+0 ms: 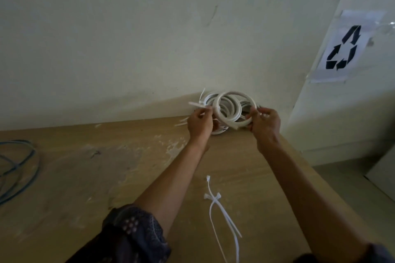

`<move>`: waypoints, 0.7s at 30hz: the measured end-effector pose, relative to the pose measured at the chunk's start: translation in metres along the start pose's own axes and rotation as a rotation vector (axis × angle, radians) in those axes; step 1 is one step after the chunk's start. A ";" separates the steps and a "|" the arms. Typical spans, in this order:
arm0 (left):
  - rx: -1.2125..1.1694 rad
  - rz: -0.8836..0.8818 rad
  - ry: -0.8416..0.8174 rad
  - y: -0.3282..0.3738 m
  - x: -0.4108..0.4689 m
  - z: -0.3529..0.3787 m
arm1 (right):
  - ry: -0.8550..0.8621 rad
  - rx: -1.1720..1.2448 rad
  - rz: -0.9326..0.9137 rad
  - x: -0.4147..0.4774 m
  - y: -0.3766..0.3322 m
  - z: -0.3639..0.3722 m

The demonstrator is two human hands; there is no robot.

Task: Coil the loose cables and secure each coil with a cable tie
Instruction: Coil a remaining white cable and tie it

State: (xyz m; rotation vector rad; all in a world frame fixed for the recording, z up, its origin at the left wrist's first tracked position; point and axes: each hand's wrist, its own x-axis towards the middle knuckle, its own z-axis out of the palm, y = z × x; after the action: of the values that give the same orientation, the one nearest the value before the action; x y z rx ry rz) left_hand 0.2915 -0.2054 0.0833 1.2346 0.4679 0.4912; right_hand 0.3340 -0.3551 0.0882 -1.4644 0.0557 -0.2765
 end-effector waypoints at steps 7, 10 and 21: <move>0.544 0.343 -0.214 0.008 0.015 0.004 | 0.152 -0.098 0.082 0.085 0.013 0.002; 0.827 0.704 -0.281 -0.017 0.010 -0.023 | 0.203 -0.300 0.112 0.084 0.025 -0.002; 1.145 0.674 -0.417 -0.048 0.012 -0.095 | 0.198 -0.420 0.046 0.072 0.038 -0.006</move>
State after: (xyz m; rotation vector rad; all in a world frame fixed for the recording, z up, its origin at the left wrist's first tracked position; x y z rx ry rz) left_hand 0.2504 -0.1375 0.0110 2.5707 -0.1040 0.5083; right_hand 0.4082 -0.3740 0.0592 -1.8451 0.3232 -0.3878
